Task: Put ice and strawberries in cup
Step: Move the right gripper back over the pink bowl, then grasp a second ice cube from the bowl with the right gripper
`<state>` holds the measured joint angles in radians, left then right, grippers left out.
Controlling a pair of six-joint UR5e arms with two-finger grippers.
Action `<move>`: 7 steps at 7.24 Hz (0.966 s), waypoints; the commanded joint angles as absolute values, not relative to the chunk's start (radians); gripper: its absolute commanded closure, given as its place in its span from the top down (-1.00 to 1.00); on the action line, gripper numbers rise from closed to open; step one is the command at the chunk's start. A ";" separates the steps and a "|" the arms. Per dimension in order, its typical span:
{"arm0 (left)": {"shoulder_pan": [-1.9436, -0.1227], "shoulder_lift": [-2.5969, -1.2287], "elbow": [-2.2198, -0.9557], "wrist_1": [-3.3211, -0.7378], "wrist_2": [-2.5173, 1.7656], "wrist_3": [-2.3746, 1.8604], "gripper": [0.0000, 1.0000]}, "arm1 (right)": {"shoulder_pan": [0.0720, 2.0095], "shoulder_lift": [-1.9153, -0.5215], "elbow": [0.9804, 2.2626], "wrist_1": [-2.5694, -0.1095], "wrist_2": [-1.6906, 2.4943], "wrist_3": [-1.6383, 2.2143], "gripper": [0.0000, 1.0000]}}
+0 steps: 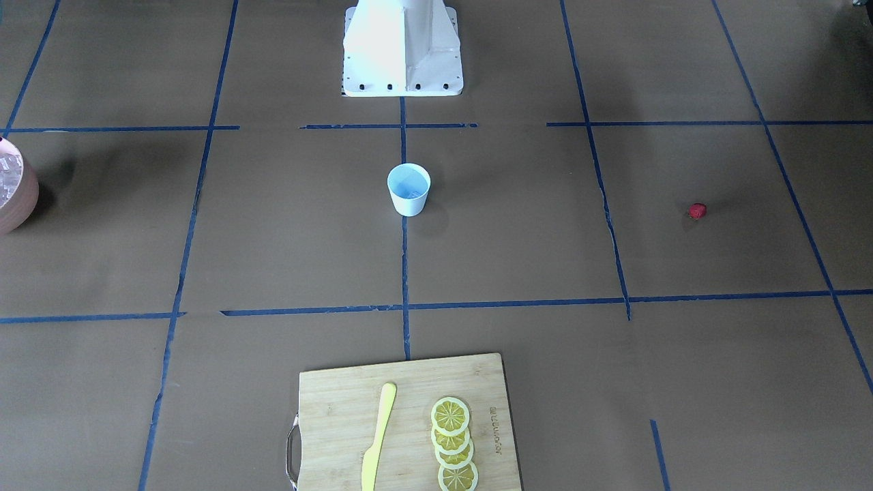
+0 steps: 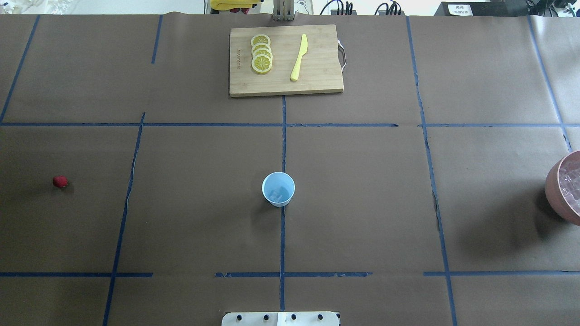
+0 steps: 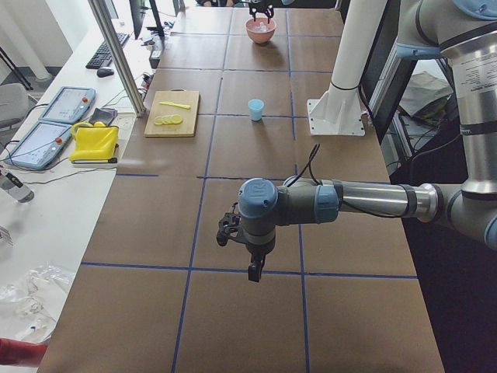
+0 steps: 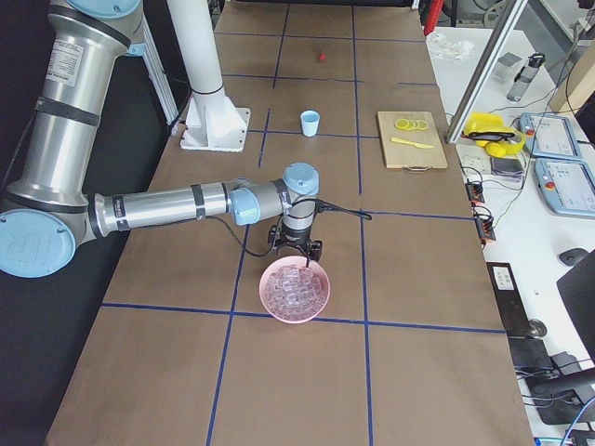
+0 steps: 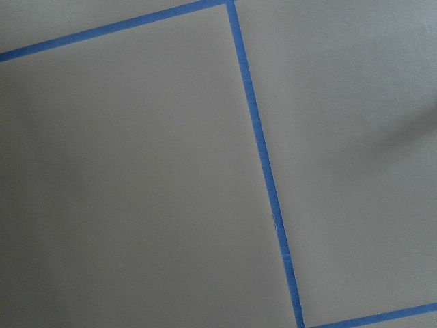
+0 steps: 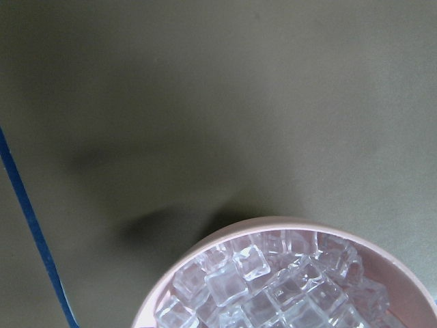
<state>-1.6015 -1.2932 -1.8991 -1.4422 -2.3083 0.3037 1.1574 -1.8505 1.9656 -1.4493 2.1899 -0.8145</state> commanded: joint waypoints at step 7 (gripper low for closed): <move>-1.601 -1.293 -1.899 -1.443 -2.309 0.304 1.00 | 1.166 -1.864 1.818 -1.249 2.163 -0.828 0.65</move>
<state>-1.6015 -1.2931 -1.8990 -1.4433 -2.3086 0.3037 1.1658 -1.8633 1.8190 -1.2502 2.1630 -0.8317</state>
